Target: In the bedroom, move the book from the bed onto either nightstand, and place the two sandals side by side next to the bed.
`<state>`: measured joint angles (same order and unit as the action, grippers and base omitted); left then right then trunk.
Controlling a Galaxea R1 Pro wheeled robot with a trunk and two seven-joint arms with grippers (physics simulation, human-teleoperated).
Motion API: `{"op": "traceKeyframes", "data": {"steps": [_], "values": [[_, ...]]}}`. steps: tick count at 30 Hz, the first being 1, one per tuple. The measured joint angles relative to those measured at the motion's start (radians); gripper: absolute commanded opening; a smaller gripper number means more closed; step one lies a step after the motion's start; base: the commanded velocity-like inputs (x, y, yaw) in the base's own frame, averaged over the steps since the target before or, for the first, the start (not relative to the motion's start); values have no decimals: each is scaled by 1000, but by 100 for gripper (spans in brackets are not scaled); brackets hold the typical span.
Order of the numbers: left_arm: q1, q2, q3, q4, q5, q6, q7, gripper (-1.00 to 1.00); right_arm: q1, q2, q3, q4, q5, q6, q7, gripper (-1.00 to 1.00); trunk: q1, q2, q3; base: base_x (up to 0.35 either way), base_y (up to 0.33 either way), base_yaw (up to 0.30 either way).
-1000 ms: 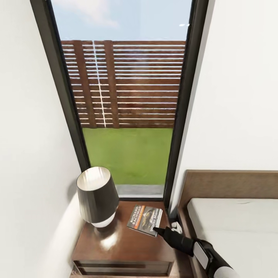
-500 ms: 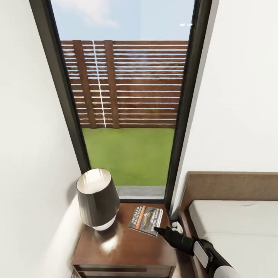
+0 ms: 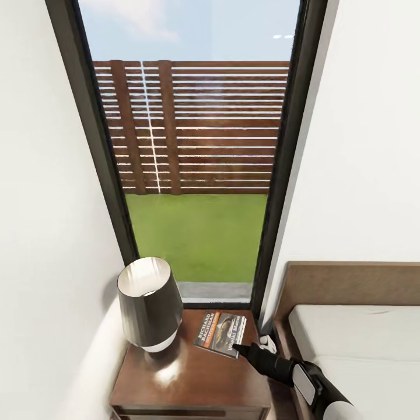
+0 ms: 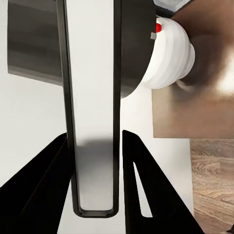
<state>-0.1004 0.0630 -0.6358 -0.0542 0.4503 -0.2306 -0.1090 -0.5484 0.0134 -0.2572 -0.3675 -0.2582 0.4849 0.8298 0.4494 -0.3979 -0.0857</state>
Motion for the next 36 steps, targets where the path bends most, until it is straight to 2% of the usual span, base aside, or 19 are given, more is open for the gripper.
{"op": "traceKeyframes", "data": {"steps": [4,10,15,36], "values": [[0,-1,-1,0,0,0,0,100,0,0,-4,0,0,4,0,-100,0,0,0,30,3,0],[0,-3,-1,0,-1,0,0,100,0,-2,-55,0,2,7,-2,-100,0,0,0,144,-65,0],[0,-3,-1,0,0,0,0,100,0,-6,-79,0,3,9,-2,-100,0,0,0,120,-85,0],[0,-2,1,-1,1,0,0,100,0,-6,-87,0,6,9,-18,-100,0,0,0,53,4,0]]}}
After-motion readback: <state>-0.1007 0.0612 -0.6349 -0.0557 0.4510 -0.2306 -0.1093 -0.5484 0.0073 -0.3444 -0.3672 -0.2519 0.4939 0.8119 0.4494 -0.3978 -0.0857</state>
